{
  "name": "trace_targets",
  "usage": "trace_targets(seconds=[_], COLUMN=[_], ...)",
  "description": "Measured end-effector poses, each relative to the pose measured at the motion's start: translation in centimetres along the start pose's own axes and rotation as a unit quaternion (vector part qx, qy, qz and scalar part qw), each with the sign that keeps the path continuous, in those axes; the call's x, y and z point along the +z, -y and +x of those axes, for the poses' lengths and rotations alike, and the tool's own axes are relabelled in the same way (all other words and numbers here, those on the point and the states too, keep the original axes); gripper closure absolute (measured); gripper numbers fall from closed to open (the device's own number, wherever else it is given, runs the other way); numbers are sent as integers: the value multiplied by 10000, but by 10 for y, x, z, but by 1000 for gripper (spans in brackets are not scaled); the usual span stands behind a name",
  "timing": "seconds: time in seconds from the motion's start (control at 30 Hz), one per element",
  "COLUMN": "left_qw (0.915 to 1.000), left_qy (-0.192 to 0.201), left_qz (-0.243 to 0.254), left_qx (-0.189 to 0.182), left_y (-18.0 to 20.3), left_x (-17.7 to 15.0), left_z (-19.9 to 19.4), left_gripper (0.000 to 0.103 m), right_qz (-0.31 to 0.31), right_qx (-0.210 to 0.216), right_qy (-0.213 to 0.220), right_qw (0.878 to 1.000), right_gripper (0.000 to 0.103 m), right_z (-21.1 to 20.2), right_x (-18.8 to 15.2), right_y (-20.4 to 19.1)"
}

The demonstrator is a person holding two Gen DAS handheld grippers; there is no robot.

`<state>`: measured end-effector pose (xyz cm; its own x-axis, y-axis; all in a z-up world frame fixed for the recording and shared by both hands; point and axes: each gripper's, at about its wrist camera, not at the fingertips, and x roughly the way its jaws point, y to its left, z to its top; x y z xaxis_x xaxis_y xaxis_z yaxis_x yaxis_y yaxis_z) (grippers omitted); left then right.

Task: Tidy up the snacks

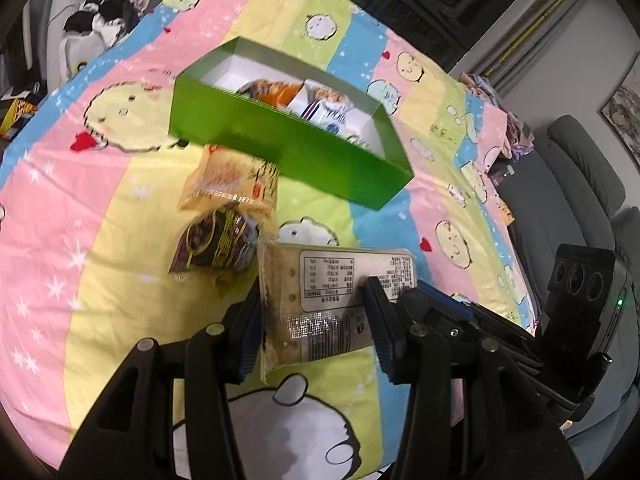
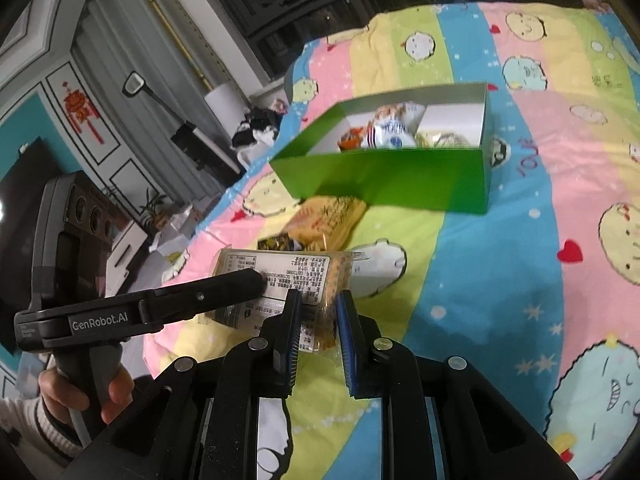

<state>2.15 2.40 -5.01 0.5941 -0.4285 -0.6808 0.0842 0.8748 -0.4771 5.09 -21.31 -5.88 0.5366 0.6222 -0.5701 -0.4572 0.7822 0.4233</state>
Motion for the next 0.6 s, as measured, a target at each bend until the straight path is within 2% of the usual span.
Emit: trace_targets(seconds=[0.6], left_qw=[9976], left_qy=[501], left_qz=[418], left_qx=[-211], left_y=[25], left_x=[69], left_z=[-3], left_gripper=[56], right_qz=[-273], right_qx=[-169], right_qy=[755], right_qw=[9966], right_gripper=[83], right_z=[-14], right_x=[60], right_y=[3])
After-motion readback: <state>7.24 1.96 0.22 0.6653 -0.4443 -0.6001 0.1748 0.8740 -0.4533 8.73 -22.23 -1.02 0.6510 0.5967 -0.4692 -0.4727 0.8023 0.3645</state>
